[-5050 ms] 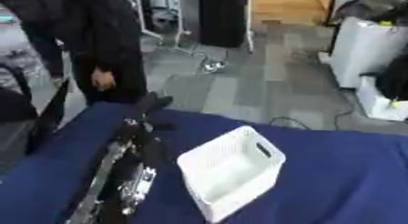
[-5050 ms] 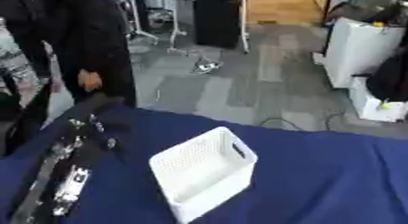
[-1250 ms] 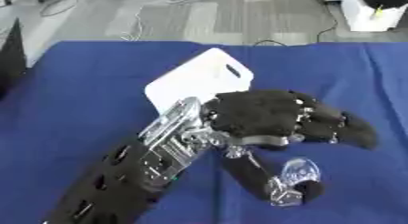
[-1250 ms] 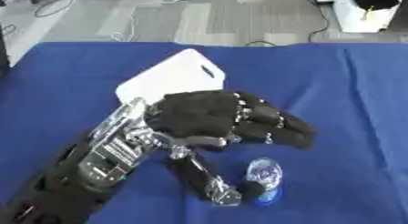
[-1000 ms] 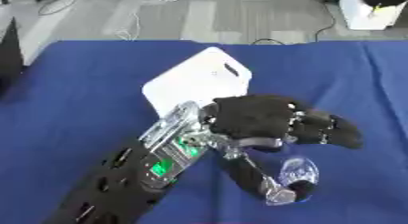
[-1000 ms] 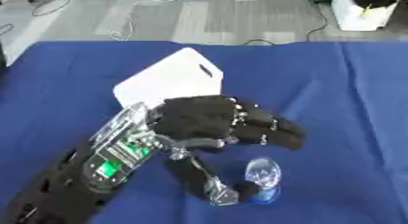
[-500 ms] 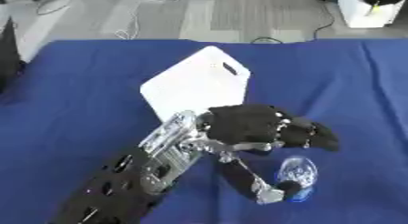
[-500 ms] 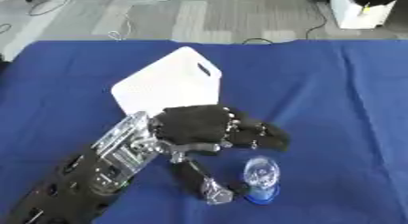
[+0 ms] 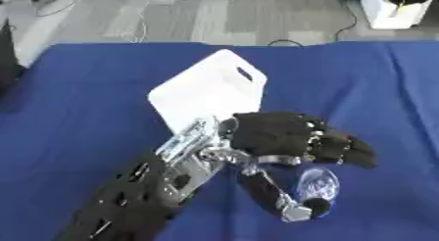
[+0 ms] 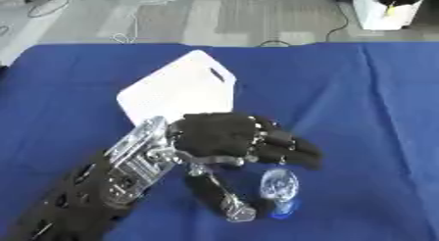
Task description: Pick up objects on the table and place them in the box.
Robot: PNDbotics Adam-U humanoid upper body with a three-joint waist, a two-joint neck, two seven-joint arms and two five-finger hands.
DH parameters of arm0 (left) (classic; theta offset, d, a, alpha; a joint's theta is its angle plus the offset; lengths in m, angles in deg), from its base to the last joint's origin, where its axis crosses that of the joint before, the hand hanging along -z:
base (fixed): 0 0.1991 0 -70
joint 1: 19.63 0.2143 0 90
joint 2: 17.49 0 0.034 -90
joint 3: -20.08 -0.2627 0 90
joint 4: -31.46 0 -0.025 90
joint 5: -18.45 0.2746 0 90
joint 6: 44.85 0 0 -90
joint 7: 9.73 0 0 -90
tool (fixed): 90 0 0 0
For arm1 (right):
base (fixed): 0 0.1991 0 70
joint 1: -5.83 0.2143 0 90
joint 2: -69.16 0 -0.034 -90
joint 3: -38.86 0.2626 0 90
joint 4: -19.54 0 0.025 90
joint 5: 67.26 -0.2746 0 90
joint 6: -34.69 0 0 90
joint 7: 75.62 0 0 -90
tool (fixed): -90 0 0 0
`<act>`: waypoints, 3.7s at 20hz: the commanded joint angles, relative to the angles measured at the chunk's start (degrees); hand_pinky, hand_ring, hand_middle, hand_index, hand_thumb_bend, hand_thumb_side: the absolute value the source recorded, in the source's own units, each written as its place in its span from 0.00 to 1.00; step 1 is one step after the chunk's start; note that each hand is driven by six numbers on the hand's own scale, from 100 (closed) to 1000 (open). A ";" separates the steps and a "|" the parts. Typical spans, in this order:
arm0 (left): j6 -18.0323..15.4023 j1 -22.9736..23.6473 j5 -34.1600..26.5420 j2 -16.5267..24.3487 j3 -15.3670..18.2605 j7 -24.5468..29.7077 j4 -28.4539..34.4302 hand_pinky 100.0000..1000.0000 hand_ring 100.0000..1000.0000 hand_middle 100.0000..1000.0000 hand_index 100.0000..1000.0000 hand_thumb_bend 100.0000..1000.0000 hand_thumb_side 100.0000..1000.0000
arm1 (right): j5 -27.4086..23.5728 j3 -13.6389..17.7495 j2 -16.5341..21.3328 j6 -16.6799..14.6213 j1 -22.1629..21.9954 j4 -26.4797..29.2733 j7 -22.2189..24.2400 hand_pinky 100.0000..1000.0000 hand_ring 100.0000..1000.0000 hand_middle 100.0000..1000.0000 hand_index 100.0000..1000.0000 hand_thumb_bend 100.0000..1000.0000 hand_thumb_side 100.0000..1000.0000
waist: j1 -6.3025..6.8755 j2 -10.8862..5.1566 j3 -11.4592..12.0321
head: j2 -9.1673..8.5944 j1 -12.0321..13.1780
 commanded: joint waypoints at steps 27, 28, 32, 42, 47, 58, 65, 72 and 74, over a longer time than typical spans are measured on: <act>-7.20 -6.37 12.54 -0.31 -1.12 -1.43 -0.45 1.00 0.88 0.93 0.92 0.00 0.45 | -0.98 0.27 0.97 0.00 1.55 1.00 1.07 0.87 0.80 0.82 0.86 0.00 0.95 | 0.45 0.43 -1.48 | -1.58 -0.10; -7.44 -6.23 13.49 -0.44 -1.10 -1.99 -1.14 1.00 0.88 0.93 0.92 0.00 0.45 | -0.98 0.27 0.90 0.01 1.55 1.00 1.09 0.87 0.80 0.82 0.86 0.00 0.95 | 0.40 0.50 -1.52 | -1.63 -0.07; -8.38 -5.44 17.05 -0.97 -0.88 -4.37 -4.83 1.00 0.87 0.93 0.92 0.00 0.49 | -1.08 0.24 0.63 0.00 1.69 1.00 1.24 0.87 0.80 0.82 0.86 0.00 0.95 | 0.16 0.90 -1.70 | -1.84 0.07; -9.57 -3.61 22.63 -1.73 -0.10 -8.81 -12.19 1.00 0.86 0.93 0.94 0.00 0.57 | -1.35 0.26 0.04 -0.03 1.78 1.00 1.74 0.88 0.80 0.82 0.86 0.00 0.96 | -0.30 1.75 -1.80 | -1.72 0.17; -9.35 -2.55 22.46 -2.13 0.25 -9.54 -14.61 1.00 0.85 0.93 0.95 0.00 0.60 | -1.47 0.29 -0.11 -0.06 1.81 1.00 1.91 0.88 0.80 0.82 0.86 0.00 0.96 | -0.46 1.98 -1.82 | -1.62 0.10; -8.72 -1.69 20.64 -2.68 0.72 -8.45 -16.38 0.77 0.79 0.92 0.95 0.00 0.58 | -1.69 0.35 -0.17 -0.10 2.01 1.00 2.13 0.88 0.80 0.82 0.86 0.00 0.96 | -0.37 2.22 -2.02 | -1.67 -0.21; -8.12 -1.89 19.54 -2.78 0.74 -7.77 -16.17 0.37 0.73 0.87 0.92 0.00 0.51 | -1.76 0.41 -0.08 -0.05 2.09 1.00 2.23 0.88 0.80 0.82 0.87 0.00 0.96 | -0.17 2.21 -2.10 | -1.70 -0.31; -6.94 -1.86 18.90 -2.83 0.68 -6.56 -16.27 0.00 0.45 0.70 0.83 0.00 0.10 | -1.83 0.47 0.00 -0.01 2.17 1.00 2.33 0.88 0.80 0.82 0.87 0.00 0.96 | -0.04 2.21 -2.18 | -1.70 -0.45; -6.62 -1.86 18.60 -2.86 0.67 -6.24 -16.24 0.00 0.37 0.60 0.77 0.00 0.09 | -1.85 0.49 0.01 -0.01 2.19 1.00 2.36 0.88 0.80 0.82 0.87 0.00 0.96 | -0.01 2.23 -2.18 | -1.71 -0.49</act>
